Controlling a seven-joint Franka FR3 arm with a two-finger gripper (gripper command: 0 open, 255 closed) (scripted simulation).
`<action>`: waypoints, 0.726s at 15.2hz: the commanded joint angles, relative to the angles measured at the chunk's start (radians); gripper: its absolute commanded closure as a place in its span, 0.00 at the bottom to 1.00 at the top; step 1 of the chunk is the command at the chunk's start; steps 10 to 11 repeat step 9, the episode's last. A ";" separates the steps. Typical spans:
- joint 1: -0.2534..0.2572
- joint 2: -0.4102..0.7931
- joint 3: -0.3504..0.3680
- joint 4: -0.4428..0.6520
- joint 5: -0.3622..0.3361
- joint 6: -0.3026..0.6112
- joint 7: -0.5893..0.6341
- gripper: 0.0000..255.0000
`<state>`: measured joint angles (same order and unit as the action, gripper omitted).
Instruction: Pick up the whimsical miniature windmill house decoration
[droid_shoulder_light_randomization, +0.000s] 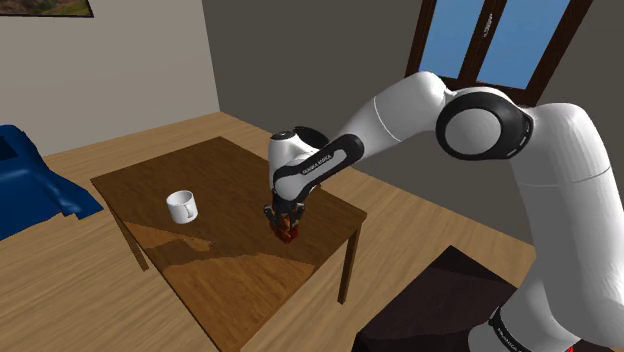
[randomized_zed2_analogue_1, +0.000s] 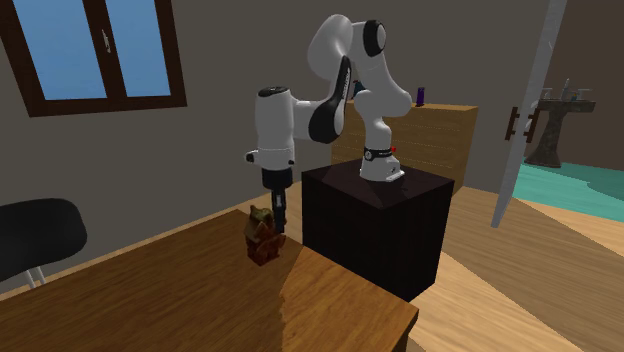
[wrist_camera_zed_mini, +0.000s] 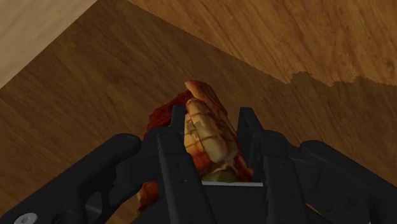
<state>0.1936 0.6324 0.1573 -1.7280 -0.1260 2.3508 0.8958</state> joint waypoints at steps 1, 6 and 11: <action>-0.003 -0.018 0.002 0.002 0.004 -0.020 -0.004 1.00; -0.007 -0.061 0.008 0.006 0.012 -0.067 -0.009 1.00; -0.008 -0.070 0.010 0.008 0.014 -0.078 -0.010 1.00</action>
